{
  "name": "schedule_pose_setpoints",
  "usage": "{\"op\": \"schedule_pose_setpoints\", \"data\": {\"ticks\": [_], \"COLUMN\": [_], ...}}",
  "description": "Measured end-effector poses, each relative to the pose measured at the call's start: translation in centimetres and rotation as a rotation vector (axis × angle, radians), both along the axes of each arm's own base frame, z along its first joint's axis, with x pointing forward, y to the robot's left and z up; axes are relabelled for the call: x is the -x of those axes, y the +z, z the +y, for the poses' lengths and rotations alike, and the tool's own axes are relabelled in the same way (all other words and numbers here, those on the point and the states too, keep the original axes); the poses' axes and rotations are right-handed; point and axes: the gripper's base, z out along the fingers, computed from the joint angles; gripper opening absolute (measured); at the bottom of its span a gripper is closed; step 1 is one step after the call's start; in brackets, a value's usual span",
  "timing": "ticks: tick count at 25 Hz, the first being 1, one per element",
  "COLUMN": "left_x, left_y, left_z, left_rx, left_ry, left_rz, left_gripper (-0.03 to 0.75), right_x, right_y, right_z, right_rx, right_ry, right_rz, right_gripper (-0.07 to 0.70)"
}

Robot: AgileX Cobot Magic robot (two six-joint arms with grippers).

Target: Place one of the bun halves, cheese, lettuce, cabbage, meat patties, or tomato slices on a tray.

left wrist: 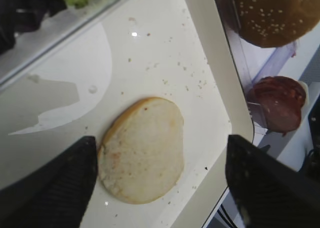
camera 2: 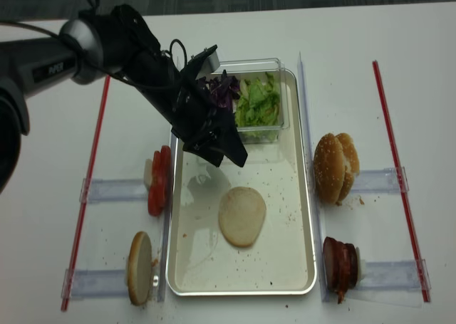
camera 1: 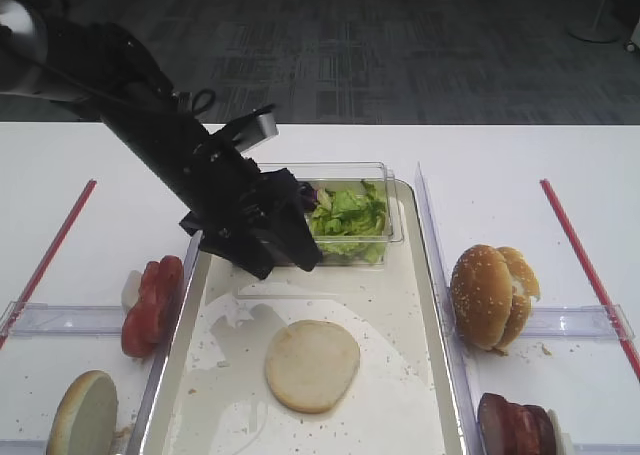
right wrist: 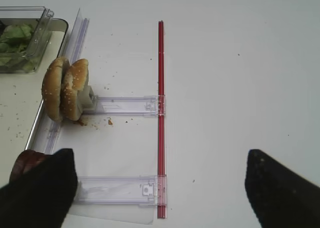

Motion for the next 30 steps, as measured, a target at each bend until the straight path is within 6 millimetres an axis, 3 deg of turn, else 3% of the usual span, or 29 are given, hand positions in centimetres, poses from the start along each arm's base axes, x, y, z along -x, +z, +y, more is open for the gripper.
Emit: {"op": "schedule_pose_setpoints", "data": {"ticks": [15, 30], "left_x": [-2.6, -3.6], "left_y": [4.4, 4.4], "left_z": [2.3, 5.1], "left_rx": [-0.355, -0.701], "left_ry": [0.123, 0.205], "left_rz": [-0.133, -0.233], "left_gripper": [0.494, 0.494], "right_x": [0.0, 0.0], "right_y": [0.0, 0.0], "right_z": [0.0, 0.0], "right_rx": [0.000, -0.002], "right_ry": [0.000, -0.001], "right_rz": [0.000, 0.000], "right_gripper": [0.692, 0.692]}}
